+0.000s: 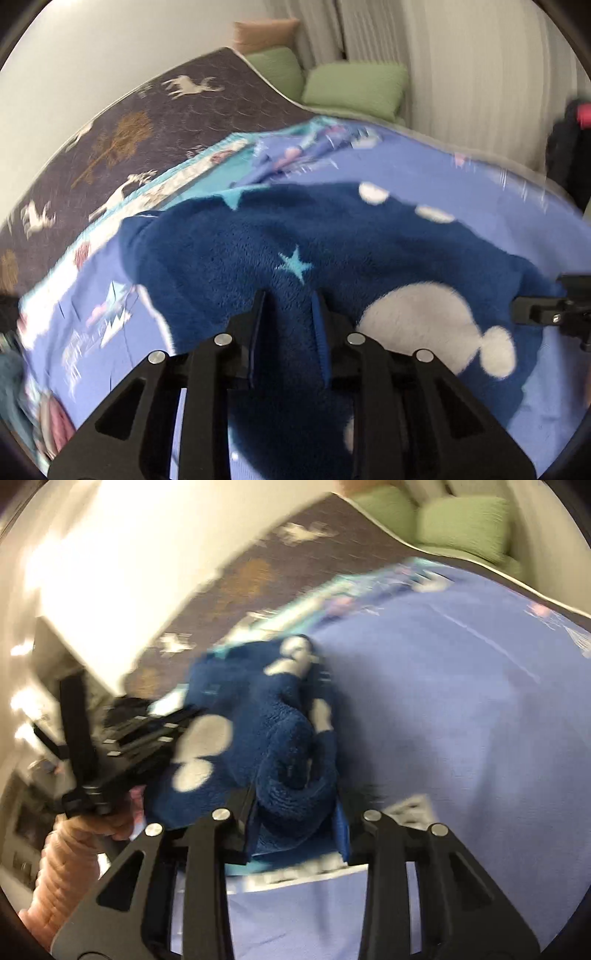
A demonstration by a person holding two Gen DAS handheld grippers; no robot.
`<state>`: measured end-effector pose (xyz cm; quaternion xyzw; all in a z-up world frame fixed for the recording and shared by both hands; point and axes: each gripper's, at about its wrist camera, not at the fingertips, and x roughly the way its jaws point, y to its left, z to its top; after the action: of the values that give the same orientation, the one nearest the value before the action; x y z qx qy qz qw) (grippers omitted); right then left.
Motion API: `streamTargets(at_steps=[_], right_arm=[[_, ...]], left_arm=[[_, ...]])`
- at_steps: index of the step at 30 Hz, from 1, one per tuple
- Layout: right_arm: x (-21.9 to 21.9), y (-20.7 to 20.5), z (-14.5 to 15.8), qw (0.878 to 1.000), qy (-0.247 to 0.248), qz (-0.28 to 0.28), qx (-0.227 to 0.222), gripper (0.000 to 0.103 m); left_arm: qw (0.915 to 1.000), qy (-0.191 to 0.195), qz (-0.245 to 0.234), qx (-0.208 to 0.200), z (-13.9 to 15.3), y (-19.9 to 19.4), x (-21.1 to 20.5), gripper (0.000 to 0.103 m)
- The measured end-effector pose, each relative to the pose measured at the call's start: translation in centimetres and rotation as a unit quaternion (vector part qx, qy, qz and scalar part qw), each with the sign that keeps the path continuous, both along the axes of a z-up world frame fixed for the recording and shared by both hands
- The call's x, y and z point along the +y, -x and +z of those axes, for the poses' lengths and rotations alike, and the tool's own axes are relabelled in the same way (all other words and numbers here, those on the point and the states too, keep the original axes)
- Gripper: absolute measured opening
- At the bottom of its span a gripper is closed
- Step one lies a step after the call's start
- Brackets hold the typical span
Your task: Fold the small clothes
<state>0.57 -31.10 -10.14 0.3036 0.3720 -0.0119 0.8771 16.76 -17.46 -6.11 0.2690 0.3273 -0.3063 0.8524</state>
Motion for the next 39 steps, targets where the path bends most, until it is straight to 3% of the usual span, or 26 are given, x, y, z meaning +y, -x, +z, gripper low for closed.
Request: streamTargets(at_steps=[2, 6, 10, 12, 14, 16, 19, 21, 22, 24, 26, 29, 31, 32, 34, 35, 36, 37, 38, 39], right_arm=[[-1.0, 0.9, -0.9, 1.0, -0.019, -0.011, 0.015, 0.052], [-0.2, 2.4, 2.6, 0.997, 0.074, -0.024, -0.03, 0.051], [2.5, 1.8, 6.4, 0.99, 0.094, 0.046, -0.099, 0.058], [3.4, 0.0, 5.2, 0.991, 0.089, 0.069, -0.07, 0.056], [3.2, -2.3, 1.5, 0.993, 0.099, 0.058, 0.011, 0.045], [2.8, -2.6, -1.3, 0.995, 0.083, 0.059, 0.005, 0.045], [2.9, -2.3, -0.2, 0.992, 0.099, 0.073, 0.013, 0.045], [3.0, -2.9, 0.1, 0.989, 0.112, 0.092, 0.022, 0.047], [2.8, -3.1, 0.3, 0.988, 0.111, 0.099, 0.03, 0.047], [2.1, -3.3, 0.9, 0.989, 0.104, 0.1, 0.043, 0.045], [2.0, -3.4, 3.6, 0.989, 0.119, 0.09, 0.019, 0.029], [3.2, -4.6, 7.7, 0.984, 0.146, 0.092, -0.046, 0.026], [3.8, -6.1, 8.9, 0.981, 0.147, 0.102, -0.069, 0.026], [4.3, -7.9, 8.9, 0.981, 0.141, 0.114, -0.073, 0.025], [5.2, -11.5, 5.7, 0.979, 0.165, 0.117, -0.009, 0.026], [5.7, -13.5, 2.4, 0.975, 0.183, 0.116, 0.044, 0.026], [5.9, -14.0, 0.8, 0.973, 0.196, 0.112, 0.05, 0.026], [6.4, -13.7, -0.3, 0.965, 0.242, 0.096, 0.022, 0.026], [6.5, -13.1, -0.2, 0.963, 0.252, 0.09, 0.014, 0.026], [6.1, -12.8, 0.0, 0.969, 0.231, 0.083, 0.016, 0.026]], left_arm=[[0.9995, -0.023, 0.001, -0.021, -0.8, 0.6, -1.0, 0.024], [0.9992, -0.033, 0.002, -0.022, -0.8, 0.6, -1.0, 0.024], [0.9992, -0.029, 0.004, -0.026, -0.8, 0.8, -0.6, 0.024], [0.9995, -0.018, 0.008, -0.025, -0.8, 0.8, -0.3, 0.024], [0.9999, 0.005, 0.007, -0.015, -0.7, 0.6, 0.3, 0.027], [0.9998, 0.02, -0.001, -0.009, -0.8, 0.6, 0.5, 0.027], [0.9995, 0.031, -0.008, -0.003, 0.0, 0.4, 1.0, 0.027], [0.9985, 0.054, -0.01, 0.002, 1.1, 0.1, 1.7, 0.014], [0.9977, 0.067, -0.006, 0.002, 1.8, -0.2, 2.2, 0.0], [0.9954, 0.092, 0.026, -0.009, 3.3, -1.6, 3.7, 0.0], [0.993, 0.104, 0.053, -0.02, 4.3, -3.3, 4.9, 0.0], [0.9909, 0.116, 0.069, -0.005, 4.8, -6.0, 5.0, 0.0], [0.992, 0.101, 0.072, 0.022, 3.4, -7.9, 4.0, 0.0], [0.9933, 0.07, 0.083, 0.039, 1.2, -9.2, 3.0, 0.0], [0.9936, 0.014, 0.101, 0.048, -3.2, -10.3, 1.5, 0.0], [0.9942, 0.007, 0.105, 0.022, -4.3, -10.0, 1.0, 0.0], [0.9936, 0.017, 0.109, 0.024, -4.2, -10.0, 0.9, 0.0], [0.9927, 0.022, 0.114, 0.031, -4.0, -10.1, 0.9, 0.0], [0.9942, 0.011, 0.103, 0.029, -4.0, -10.0, 0.5, 0.0], [0.9954, 0.003, 0.093, 0.025, -4.1, -9.9, 0.4, 0.0]])
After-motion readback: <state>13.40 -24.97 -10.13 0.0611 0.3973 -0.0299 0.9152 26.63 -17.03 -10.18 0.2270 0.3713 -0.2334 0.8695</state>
